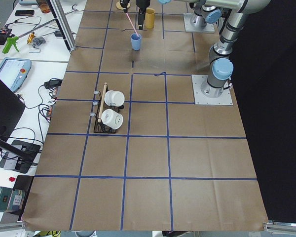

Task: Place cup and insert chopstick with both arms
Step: 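Lower the pink chopstick into the blue cup with the right gripper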

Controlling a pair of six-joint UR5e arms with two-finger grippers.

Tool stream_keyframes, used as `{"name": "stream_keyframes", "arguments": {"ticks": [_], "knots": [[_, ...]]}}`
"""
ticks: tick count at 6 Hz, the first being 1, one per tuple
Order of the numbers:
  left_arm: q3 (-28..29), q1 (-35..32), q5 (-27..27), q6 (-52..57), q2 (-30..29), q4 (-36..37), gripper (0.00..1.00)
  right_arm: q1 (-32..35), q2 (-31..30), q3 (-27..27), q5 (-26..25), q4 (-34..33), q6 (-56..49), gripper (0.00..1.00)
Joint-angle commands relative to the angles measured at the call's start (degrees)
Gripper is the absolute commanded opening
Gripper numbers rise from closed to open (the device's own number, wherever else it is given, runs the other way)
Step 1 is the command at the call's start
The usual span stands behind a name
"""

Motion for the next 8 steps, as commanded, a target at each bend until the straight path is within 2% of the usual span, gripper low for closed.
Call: {"name": "stream_keyframes", "arguments": {"ticks": [1,4,7,8], "knots": [[-0.22,-0.09,0.0,-0.09,0.06,0.0,0.98,0.0,-0.09,3.49,0.18,-4.14,-0.01,0.04],[-0.31,-0.09,0.0,-0.09,0.06,0.0,0.98,0.09,0.87,6.06,0.36,-8.65,0.25,0.04],[-0.31,-0.09,0.0,-0.09,0.24,0.0,0.98,0.18,2.54,6.23,0.54,-7.87,-0.01,0.06],[-0.4,-0.09,0.0,-0.09,0.24,0.0,0.98,0.09,2.63,6.15,0.89,-7.96,0.08,0.36]]}}
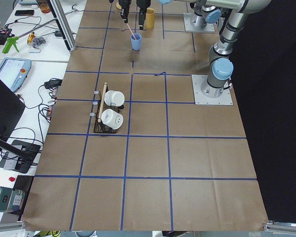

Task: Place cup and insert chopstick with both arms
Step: 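Lower the pink chopstick into the blue cup with the right gripper, then open the right gripper and lift it away from the chopstick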

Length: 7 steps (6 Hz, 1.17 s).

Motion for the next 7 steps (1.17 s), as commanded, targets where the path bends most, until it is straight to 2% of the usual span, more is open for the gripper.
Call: {"name": "stream_keyframes", "arguments": {"ticks": [1,3,4,5,6,7], "knots": [[-0.05,0.0,0.0,0.0,0.03,0.0,0.98,-0.06,0.18,-0.46,0.78,-0.22,-0.22,0.99],[-0.05,0.0,0.0,0.0,0.03,0.0,0.98,-1.2,-1.3,-2.99,3.33,2.39,-0.31,1.0],[-0.14,0.0,0.09,0.0,0.03,0.0,0.98,-3.2,-2.7,-6.15,2.99,9.37,-4.4,1.0],[-0.14,0.0,0.09,0.0,0.03,0.0,0.98,-8.97,-6.2,-6.7,2.38,17.45,-12.62,1.0],[-0.23,0.0,0.09,0.0,0.12,0.0,0.98,-14.16,-10.5,-5.58,2.37,23.71,-17.31,1.0],[-0.23,0.0,0.09,0.0,0.12,0.0,0.98,-14.99,-14.37,-0.17,1.24,24.55,-18.23,1.0]]}}
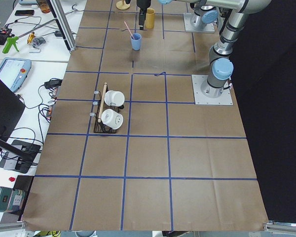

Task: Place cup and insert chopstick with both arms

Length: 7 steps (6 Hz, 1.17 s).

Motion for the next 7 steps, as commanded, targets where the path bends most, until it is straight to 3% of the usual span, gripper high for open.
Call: {"name": "stream_keyframes", "arguments": {"ticks": [1,3,6,7], "knots": [[-0.03,0.09,0.0,0.0,0.02,0.0,0.98,-3.12,-8.65,11.67,-3.36,-0.55,-2.32,1.0],[-0.03,0.09,0.0,0.0,0.02,0.0,0.98,-2.25,-16.58,22.35,-5.99,-8.99,-0.56,1.0],[-0.03,0.09,0.0,0.0,0.02,0.0,0.98,-1.99,-12.76,14.84,-7.16,-6.14,-0.74,1.0],[-0.12,0.09,0.0,0.0,0.02,0.0,0.98,-1.99,-12.66,14.65,-7.08,-6.12,-0.74,1.0]]}}
